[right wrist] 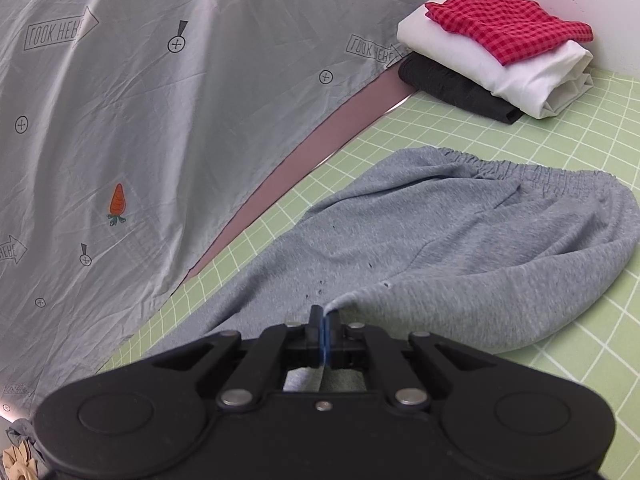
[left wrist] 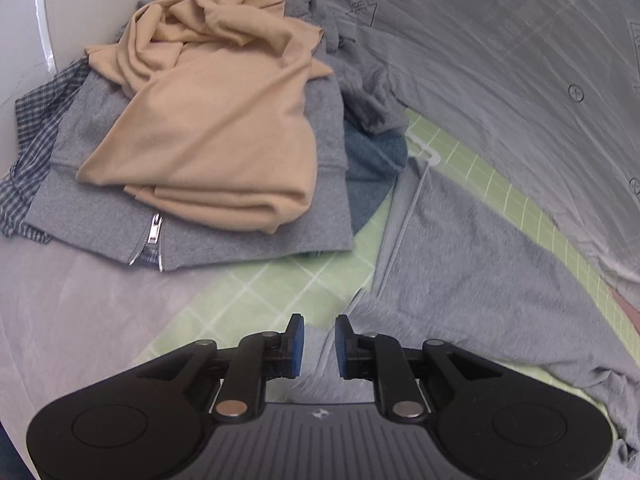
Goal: Fold clothes
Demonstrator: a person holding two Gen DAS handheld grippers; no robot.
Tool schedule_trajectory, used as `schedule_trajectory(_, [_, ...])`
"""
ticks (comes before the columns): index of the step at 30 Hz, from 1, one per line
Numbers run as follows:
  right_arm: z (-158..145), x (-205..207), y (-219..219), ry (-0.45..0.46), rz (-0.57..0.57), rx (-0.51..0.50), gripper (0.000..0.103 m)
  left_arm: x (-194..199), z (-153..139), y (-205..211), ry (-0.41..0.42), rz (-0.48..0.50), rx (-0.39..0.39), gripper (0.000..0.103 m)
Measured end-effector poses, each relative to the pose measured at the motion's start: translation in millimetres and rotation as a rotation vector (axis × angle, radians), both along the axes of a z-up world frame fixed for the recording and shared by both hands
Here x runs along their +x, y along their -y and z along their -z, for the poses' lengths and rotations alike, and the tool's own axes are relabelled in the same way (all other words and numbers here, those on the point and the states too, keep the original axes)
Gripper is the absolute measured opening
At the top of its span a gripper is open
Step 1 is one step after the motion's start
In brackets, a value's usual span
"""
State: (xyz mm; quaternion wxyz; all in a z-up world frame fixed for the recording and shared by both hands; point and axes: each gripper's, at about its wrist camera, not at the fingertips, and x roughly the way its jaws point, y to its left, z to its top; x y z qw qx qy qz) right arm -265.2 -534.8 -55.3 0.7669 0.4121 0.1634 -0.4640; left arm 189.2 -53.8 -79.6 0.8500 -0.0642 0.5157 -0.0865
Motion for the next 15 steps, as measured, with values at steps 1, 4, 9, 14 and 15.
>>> schedule_trajectory(1, [3, -2, -2, -0.008, 0.004, 0.008, 0.001, -3, 7, -4, -0.025, -0.011, 0.0, 0.02])
schedule_trajectory(4, [13, -9, -7, -0.023, 0.019, 0.038, 0.001, -9, 23, -14, -0.09, -0.036, -0.035, 0.033])
schedule_trajectory(9, [26, -16, -10, -0.031, 0.039, 0.086, 0.001, -8, 33, -14, -0.131, -0.064, -0.13, 0.041])
schedule_trajectory(14, [28, -14, -3, -0.034, 0.043, 0.098, 0.001, 10, 26, 10, -0.131, -0.016, -0.092, 0.002])
schedule_trajectory(15, [27, -13, -1, -0.037, 0.043, 0.097, 0.001, 17, 23, 13, -0.134, -0.019, -0.107, 0.003])
